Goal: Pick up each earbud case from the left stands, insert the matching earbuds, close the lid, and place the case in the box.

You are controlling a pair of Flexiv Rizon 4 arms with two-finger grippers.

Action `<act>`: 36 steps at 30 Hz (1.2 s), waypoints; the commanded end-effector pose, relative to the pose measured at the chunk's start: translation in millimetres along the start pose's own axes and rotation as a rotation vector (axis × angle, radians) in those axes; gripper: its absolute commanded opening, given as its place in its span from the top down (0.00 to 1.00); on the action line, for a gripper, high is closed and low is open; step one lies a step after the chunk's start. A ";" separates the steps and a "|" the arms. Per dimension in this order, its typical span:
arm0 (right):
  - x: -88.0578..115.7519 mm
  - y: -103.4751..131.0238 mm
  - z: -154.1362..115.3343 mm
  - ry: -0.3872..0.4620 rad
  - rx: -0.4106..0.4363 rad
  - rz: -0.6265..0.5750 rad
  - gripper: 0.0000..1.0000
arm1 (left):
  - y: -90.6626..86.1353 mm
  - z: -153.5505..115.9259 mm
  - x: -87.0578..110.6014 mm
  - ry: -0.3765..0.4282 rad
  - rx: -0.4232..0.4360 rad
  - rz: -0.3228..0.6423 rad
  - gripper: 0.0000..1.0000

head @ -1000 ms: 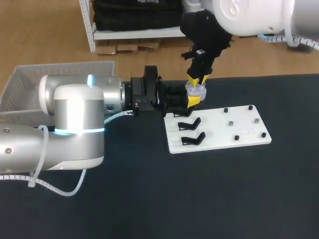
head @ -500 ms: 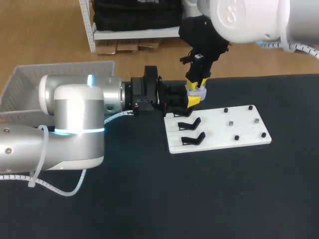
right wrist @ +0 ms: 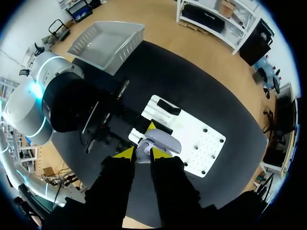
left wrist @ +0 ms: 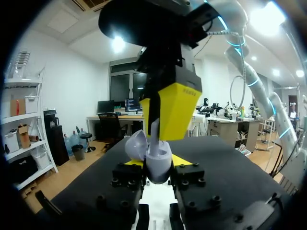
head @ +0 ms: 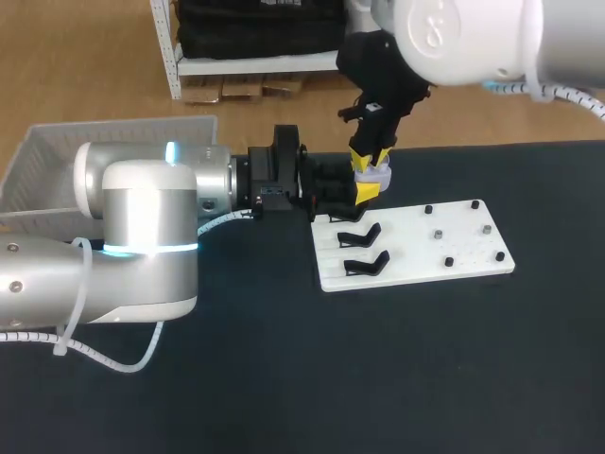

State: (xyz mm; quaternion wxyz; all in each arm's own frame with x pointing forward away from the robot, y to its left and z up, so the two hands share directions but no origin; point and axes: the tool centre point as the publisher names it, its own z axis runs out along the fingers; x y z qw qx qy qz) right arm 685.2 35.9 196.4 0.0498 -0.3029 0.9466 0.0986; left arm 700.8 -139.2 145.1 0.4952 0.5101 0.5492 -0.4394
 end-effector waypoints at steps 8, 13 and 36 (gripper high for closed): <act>-0.6 -0.9 4.1 0.007 0.005 0.001 1.00 | -1.2 0.7 2.1 -0.009 -0.008 0.005 1.00; 1.1 -0.8 8.2 0.014 0.019 -0.009 1.00 | -1.2 0.7 2.1 -0.009 -0.008 0.005 1.00; 5.9 -1.9 9.6 0.016 0.026 -0.016 0.82 | -1.2 0.7 2.1 -0.009 -0.008 0.005 1.00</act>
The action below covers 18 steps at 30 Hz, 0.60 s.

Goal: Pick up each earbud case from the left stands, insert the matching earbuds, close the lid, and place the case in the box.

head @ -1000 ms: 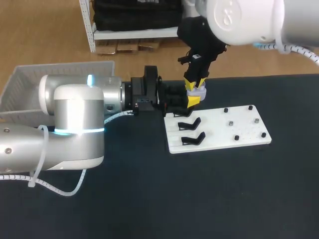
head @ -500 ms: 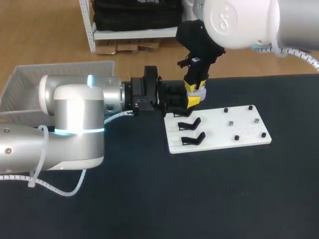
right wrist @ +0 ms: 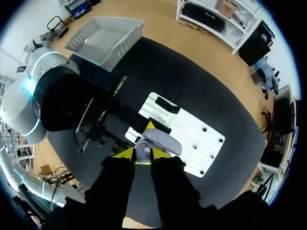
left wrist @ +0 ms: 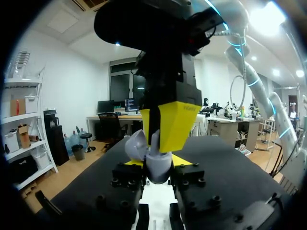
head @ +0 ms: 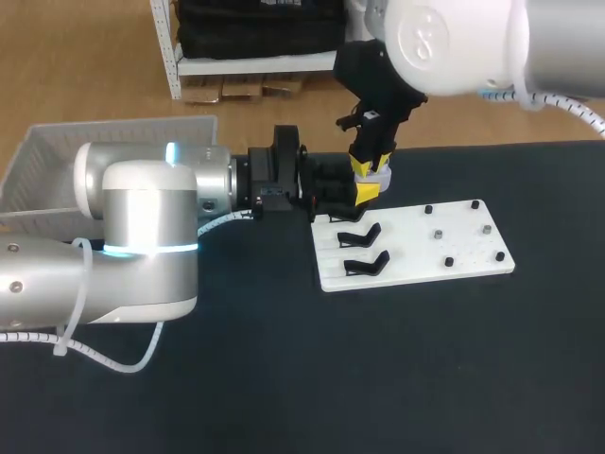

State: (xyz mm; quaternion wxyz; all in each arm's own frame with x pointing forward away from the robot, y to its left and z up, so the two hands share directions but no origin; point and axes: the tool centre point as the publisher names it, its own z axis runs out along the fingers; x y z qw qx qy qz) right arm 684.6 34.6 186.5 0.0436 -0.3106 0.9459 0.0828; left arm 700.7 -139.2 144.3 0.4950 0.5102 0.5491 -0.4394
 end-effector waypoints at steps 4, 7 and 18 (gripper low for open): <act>2.6 0.3 -1.8 -0.012 0.001 -0.002 0.80 | -1.1 0.6 1.3 -0.009 -0.009 0.005 1.00; 2.4 0.3 -2.2 -0.014 0.001 -0.004 0.77 | -1.1 0.6 1.3 -0.009 -0.009 0.005 1.00; 3.1 0.4 -1.8 -0.008 0.008 -0.001 0.76 | -1.1 0.6 1.3 -0.009 -0.009 0.005 1.00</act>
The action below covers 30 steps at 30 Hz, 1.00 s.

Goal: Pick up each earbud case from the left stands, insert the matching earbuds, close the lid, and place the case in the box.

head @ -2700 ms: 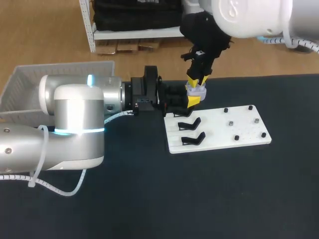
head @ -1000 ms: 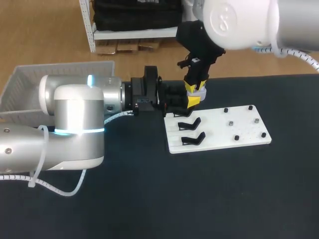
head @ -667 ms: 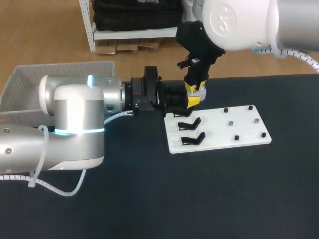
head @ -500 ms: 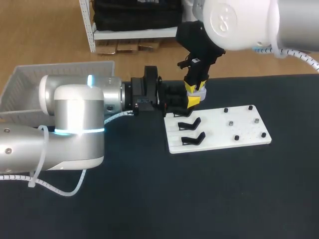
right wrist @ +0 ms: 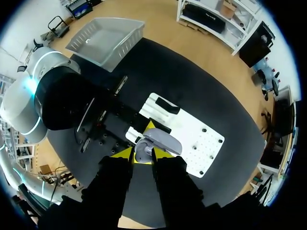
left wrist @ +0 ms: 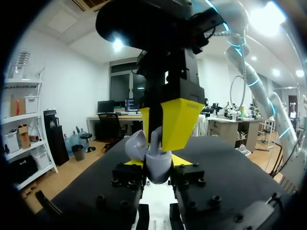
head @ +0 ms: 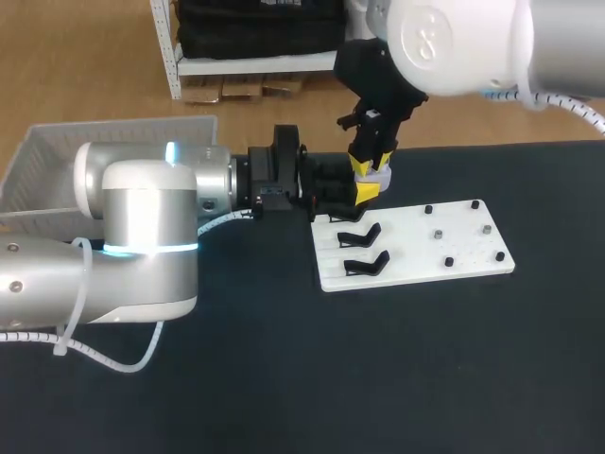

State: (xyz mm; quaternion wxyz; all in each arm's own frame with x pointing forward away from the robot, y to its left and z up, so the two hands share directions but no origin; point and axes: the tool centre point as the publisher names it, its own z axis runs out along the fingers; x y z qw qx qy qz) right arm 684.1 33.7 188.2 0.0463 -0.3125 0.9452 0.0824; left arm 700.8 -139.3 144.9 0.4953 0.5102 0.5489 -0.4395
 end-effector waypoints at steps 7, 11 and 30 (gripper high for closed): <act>1.5 -0.2 2.6 0.002 0.013 0.016 0.75 | -1.1 0.6 2.0 -0.009 -0.009 0.005 1.00; 1.2 -1.4 0.7 0.004 0.022 0.022 0.73 | -1.1 0.6 2.0 -0.009 -0.009 0.005 1.00; -0.2 -2.3 -12.9 0.003 0.030 0.051 0.69 | -1.1 0.6 2.0 -0.009 -0.009 0.005 1.00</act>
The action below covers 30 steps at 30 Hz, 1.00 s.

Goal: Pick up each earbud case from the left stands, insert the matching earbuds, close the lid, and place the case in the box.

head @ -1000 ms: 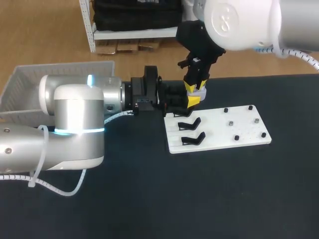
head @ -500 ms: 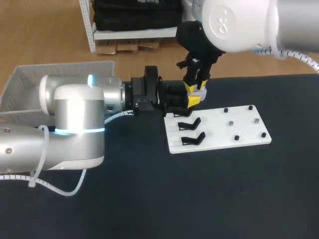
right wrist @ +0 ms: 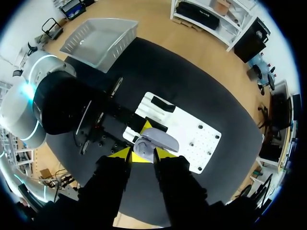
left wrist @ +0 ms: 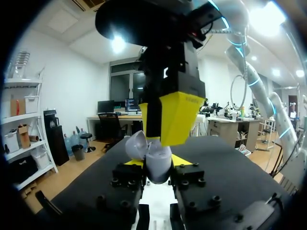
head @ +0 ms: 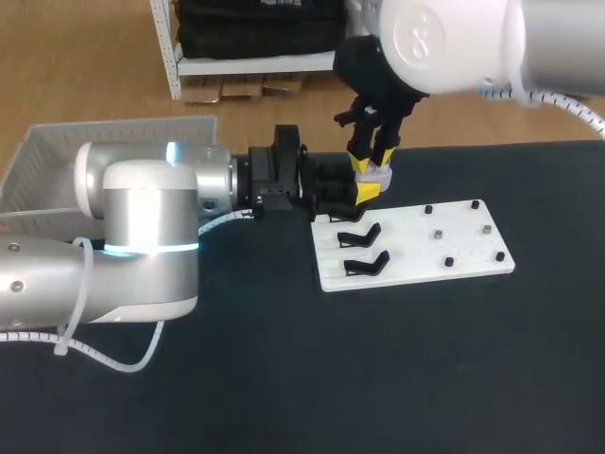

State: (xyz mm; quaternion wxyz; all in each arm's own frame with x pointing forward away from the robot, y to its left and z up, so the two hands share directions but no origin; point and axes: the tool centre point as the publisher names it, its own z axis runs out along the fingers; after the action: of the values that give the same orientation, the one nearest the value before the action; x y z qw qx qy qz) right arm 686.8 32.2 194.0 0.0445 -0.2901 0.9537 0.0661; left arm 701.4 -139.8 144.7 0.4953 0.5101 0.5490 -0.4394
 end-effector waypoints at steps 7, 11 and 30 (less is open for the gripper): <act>-19.3 -12.8 -29.8 -0.113 -0.017 0.056 0.68 | -1.7 0.0 1.7 -0.009 -0.008 0.005 1.00; -42.7 -26.8 -26.6 -0.165 -0.003 0.106 0.67 | -1.7 0.0 1.7 -0.009 -0.008 0.005 1.00; -36.5 -51.3 10.8 -0.114 0.033 0.191 0.69 | -1.7 0.0 1.7 -0.009 -0.008 0.005 1.00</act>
State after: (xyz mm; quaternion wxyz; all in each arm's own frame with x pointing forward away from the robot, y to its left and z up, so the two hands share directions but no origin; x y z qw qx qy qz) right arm 754.9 16.4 180.5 0.0902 -0.1941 0.9743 0.0695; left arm 701.3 -139.5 144.9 0.4954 0.5101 0.5488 -0.4395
